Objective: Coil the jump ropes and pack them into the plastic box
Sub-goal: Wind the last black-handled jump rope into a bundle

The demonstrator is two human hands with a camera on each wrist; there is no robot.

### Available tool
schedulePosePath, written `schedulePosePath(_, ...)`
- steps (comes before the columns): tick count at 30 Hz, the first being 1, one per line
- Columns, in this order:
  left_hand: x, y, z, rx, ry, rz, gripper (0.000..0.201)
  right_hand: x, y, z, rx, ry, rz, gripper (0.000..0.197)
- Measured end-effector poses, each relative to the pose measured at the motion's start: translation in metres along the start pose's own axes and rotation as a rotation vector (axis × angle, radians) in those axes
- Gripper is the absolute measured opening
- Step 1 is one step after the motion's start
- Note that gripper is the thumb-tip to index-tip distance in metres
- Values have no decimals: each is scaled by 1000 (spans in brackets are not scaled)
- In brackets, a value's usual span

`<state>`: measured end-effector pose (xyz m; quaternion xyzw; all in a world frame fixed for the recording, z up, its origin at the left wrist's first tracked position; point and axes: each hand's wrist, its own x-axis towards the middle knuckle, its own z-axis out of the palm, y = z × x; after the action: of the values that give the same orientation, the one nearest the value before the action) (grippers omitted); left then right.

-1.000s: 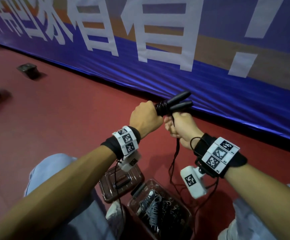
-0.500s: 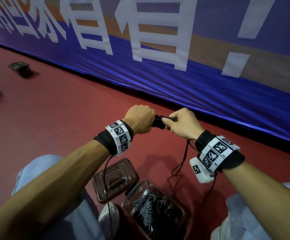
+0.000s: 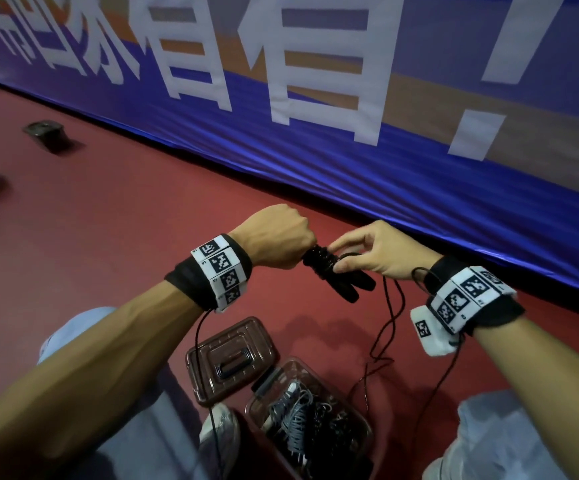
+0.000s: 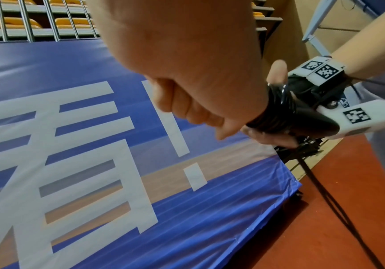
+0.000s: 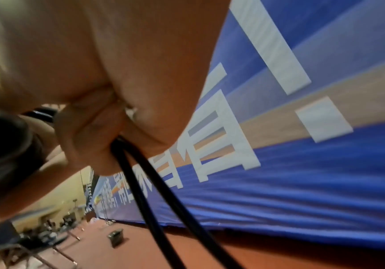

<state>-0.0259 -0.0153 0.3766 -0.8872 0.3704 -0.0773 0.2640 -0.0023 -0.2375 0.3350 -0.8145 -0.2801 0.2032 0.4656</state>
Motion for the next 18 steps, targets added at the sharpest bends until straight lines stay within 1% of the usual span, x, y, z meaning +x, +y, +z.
schedulePosePath(2,-6,-4,1,-22,150,41,21,-4,0,4,168,-92,-21,50)
schedulePosePath(3,-9,-7,1,-53,245,67,26,-6,-2,7,245,-136,-27,52)
schedulePosePath(5,-14,-10,-1,-98,426,108,36,-10,-10,19,337,-219,-29,69)
schedulePosePath(6,-16,-10,-2,-112,493,121,37,-12,-14,25,363,-247,-27,78)
schedulePosePath(7,-17,-10,-3,-121,540,127,36,-13,-16,30,384,-258,-29,83)
schedulePosePath(9,-18,-8,0,-156,600,114,28,-13,-18,36,417,-280,-50,87)
schedulePosePath(10,-18,-7,1,-199,614,91,25,-14,-20,37,433,-293,-60,89)
schedulePosePath(12,-19,-2,3,-318,631,18,26,-14,-21,35,491,-308,-66,90)
schedulePosePath(13,-18,1,3,-383,639,-31,30,-13,-21,33,568,-307,-33,88)
schedulePosePath(15,-15,6,1,-517,651,-151,32,-14,-23,32,819,-270,58,79)
schedulePosePath(16,-13,8,0,-581,647,-224,31,-14,-26,32,944,-238,86,67)
schedulePosePath(17,-12,10,-2,-635,631,-307,32,-13,-27,33,1015,-203,90,48)
schedulePosePath(18,-9,12,-4,-673,596,-399,34,-12,-29,35,1022,-164,78,35)
